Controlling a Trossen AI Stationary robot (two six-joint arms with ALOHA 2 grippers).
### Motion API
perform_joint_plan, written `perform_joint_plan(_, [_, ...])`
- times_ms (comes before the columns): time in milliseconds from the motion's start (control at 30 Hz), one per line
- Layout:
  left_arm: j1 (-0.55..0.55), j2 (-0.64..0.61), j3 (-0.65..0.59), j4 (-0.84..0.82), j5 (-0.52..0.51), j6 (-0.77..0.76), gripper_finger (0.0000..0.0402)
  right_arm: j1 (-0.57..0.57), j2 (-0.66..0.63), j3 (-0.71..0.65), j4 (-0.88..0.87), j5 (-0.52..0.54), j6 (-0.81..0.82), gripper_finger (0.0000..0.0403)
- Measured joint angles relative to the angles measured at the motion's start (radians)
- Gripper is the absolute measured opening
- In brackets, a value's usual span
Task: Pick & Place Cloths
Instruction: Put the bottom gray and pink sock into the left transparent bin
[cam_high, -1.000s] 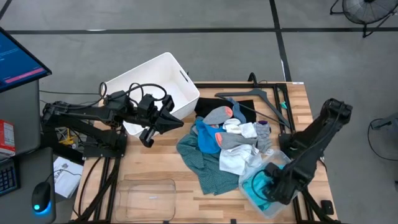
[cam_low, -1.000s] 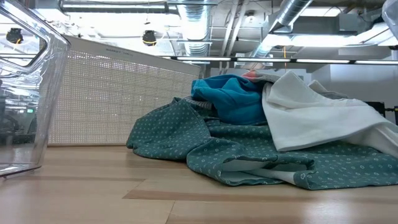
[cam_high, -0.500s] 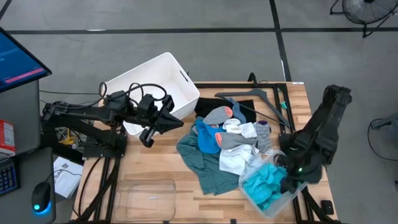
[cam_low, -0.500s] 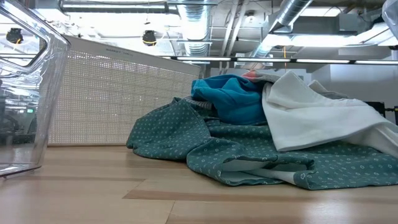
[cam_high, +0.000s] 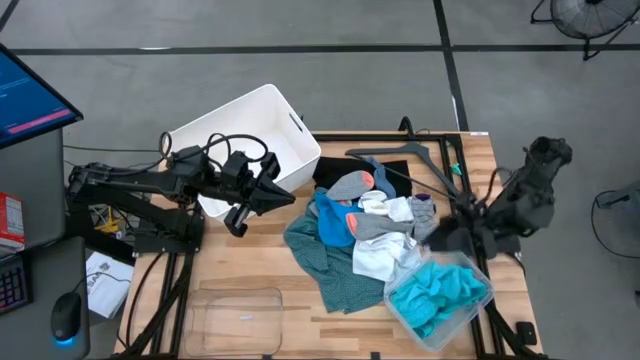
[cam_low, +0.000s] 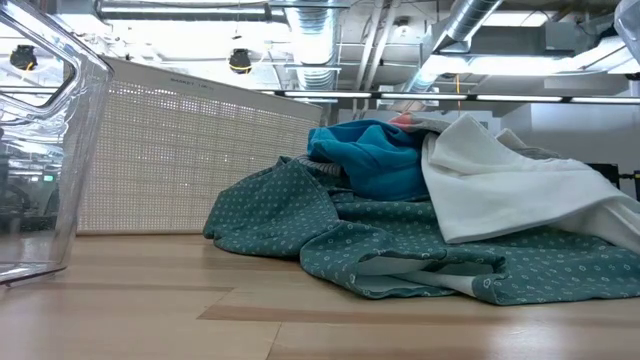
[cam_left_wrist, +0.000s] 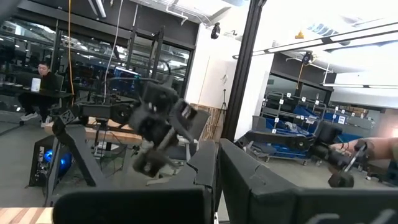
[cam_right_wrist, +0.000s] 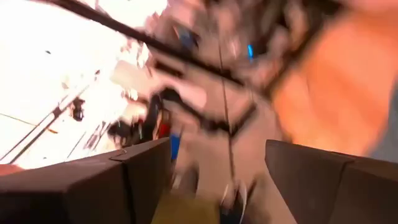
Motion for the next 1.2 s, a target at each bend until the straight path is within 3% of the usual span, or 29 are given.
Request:
perform_joint_plan(133, [0.000, 0.000, 0.000, 0.001, 0.000, 0.033, 0.0004, -0.100, 0.023, 0.000, 0.063, 0.002, -0.238, 0.0255])
perform_joint_plan(333, [0.001, -0.030, 0.000, 0.002, -0.015, 0.059, 0.0011, -0.264, 0.097, 0.000, -0.056, -0.004, -0.376, 0.0255])
perform_joint_plan(667, [0.010, -0.195, 0.000, -0.014, -0.061, 0.137, 0.0102, -0.538, 0.244, 0.043, -0.157, -0.150, -0.601, 0.0256])
perform_joint_plan(933, [0.010, -0.324, 0.001, -0.252, -0.159, 0.131, 0.0174, -0.681, 0.489, 0.199, -0.399, -0.262, -0.828, 0.0256])
perform_joint_plan(1200, [0.010, -0.349, 0.001, -0.522, -0.220, 0.076, 0.0191, -0.720, 0.703, 0.287, -0.547, -0.391, -0.883, 0.0256])
